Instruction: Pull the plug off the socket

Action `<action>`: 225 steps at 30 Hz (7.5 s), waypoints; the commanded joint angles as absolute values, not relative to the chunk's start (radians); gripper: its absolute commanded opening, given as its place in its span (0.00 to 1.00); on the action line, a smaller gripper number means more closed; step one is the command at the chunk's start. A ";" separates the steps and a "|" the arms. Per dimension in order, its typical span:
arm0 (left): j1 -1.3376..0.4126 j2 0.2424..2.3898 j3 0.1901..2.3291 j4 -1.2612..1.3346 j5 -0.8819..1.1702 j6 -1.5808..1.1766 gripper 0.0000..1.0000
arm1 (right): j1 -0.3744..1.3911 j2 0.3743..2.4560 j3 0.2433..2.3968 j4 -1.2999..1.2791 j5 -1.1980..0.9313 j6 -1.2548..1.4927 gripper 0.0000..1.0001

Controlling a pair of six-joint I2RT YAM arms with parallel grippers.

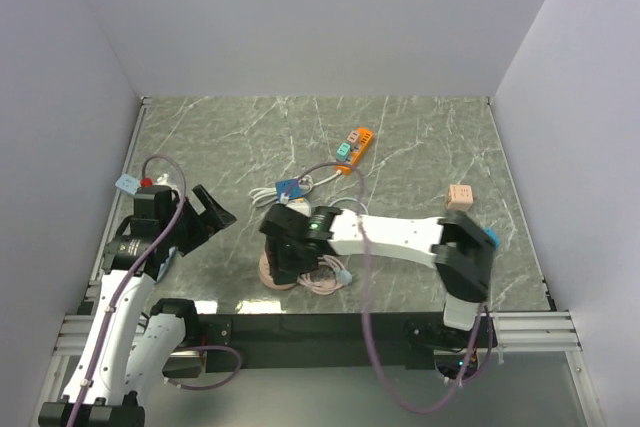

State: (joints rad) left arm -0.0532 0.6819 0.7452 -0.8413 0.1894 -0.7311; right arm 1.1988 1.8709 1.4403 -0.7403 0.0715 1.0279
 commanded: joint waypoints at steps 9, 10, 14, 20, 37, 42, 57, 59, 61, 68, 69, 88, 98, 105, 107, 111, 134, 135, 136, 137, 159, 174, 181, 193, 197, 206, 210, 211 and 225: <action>-0.095 0.686 0.601 -0.583 0.584 -0.778 0.98 | 1.051 1.494 1.120 -0.288 -0.163 0.890 0.00; -0.095 0.690 0.597 -0.603 0.581 -0.781 0.98 | 1.033 1.491 1.117 -0.285 -0.163 0.899 0.00; -0.106 0.710 0.546 -0.635 0.609 -0.836 0.98 | 1.029 1.497 1.112 -0.284 -0.114 0.908 0.00; -0.147 0.695 0.523 -0.667 0.496 -0.914 0.98 | 1.042 1.519 1.120 -0.264 -0.026 0.971 0.00; -0.241 0.946 0.571 -0.523 0.364 -0.983 0.61 | 1.124 1.575 1.197 -0.172 0.057 1.035 0.00; -0.241 0.916 0.555 -0.496 0.376 -1.005 0.34 | 1.124 1.575 1.178 -0.143 0.026 1.040 0.00; -0.241 0.878 0.618 -0.554 0.371 -0.877 0.01 | 1.118 1.698 1.262 -0.196 -0.135 0.968 0.69; -0.241 0.873 0.615 -0.555 0.382 -0.868 0.01 | 1.117 1.710 1.278 -0.195 -0.158 0.960 0.72; -0.241 0.864 0.618 -0.560 0.388 -0.861 0.01 | 1.114 1.733 1.299 -0.218 -0.169 0.940 0.77; -0.241 0.833 0.638 -0.591 0.393 -0.841 0.01 | 1.092 1.770 1.321 -0.221 -0.216 0.937 0.79; -0.241 0.830 0.638 -0.588 0.394 -0.842 0.01 | 1.088 1.775 1.318 -0.215 -0.230 0.952 0.79; -0.241 0.816 0.612 -0.611 0.296 -0.845 0.01 | 0.893 1.447 1.025 -0.081 -0.370 1.012 0.00; -0.241 0.955 0.653 -0.558 0.282 -0.833 0.01 | 0.902 1.460 1.083 -0.175 -0.350 0.944 0.00; -0.258 1.022 0.712 -0.568 0.244 -0.824 0.01 | 1.066 1.742 1.417 -0.477 -0.140 0.864 0.00; -0.261 1.016 0.710 -0.575 0.236 -0.827 0.01 | 1.063 1.741 1.425 -0.482 -0.114 0.862 0.00; -0.261 0.994 0.686 -0.578 0.226 -0.844 0.01 | 1.040 1.656 1.392 -0.469 -0.110 0.831 0.00; -0.259 0.888 0.768 -0.666 0.184 -0.851 0.01 | 0.372 1.284 1.066 -0.791 0.256 0.827 0.00; -0.261 0.890 0.781 -0.669 0.181 -0.850 0.01 | 0.329 1.295 1.063 -0.829 0.299 0.818 0.00; -0.259 0.893 0.787 -0.670 0.181 -0.848 0.01 | 0.264 1.311 1.062 -0.848 0.320 0.801 0.00; -0.259 0.894 0.793 -0.686 0.176 -0.845 0.01 | 0.230 1.356 1.062 -0.865 0.331 0.793 0.00; -0.232 0.893 0.831 -0.726 0.183 -0.815 0.01 | -0.118 1.667 1.144 -0.807 0.384 0.759 0.00; -0.229 0.896 0.762 -0.660 0.302 -0.773 0.01 | -0.130 1.430 1.157 -0.874 0.295 0.712 0.89; -0.230 0.919 0.707 -0.614 0.362 -0.741 0.01 | -0.031 1.235 1.108 -0.830 0.037 0.628 0.90; -0.245 0.916 0.681 -0.531 0.485 -0.704 0.01 | 0.526 1.190 0.937 -0.335 -0.477 0.727 0.95; -0.262 0.907 0.664 -0.525 0.492 -0.712 0.01 | 0.636 1.276 0.998 -0.301 -0.450 0.748 0.96; -0.288 0.874 0.655 -0.512 0.469 -0.762 0.01 | 0.799 1.433 1.104 -0.232 -0.365 0.867 0.98; -0.290 0.865 0.661 -0.509 0.465 -0.776 0.01 | 0.831 1.543 1.210 -0.356 -0.302 0.867 0.98; -0.291 0.864 0.664 -0.508 0.468 -0.781 0.01 | 0.847 1.555 1.233 -0.365 -0.292 0.867 0.98; -0.293 0.853 0.733 -0.528 0.465 -0.798 0.01 | 0.896 1.739 1.376 -0.474 -0.256 0.876 0.91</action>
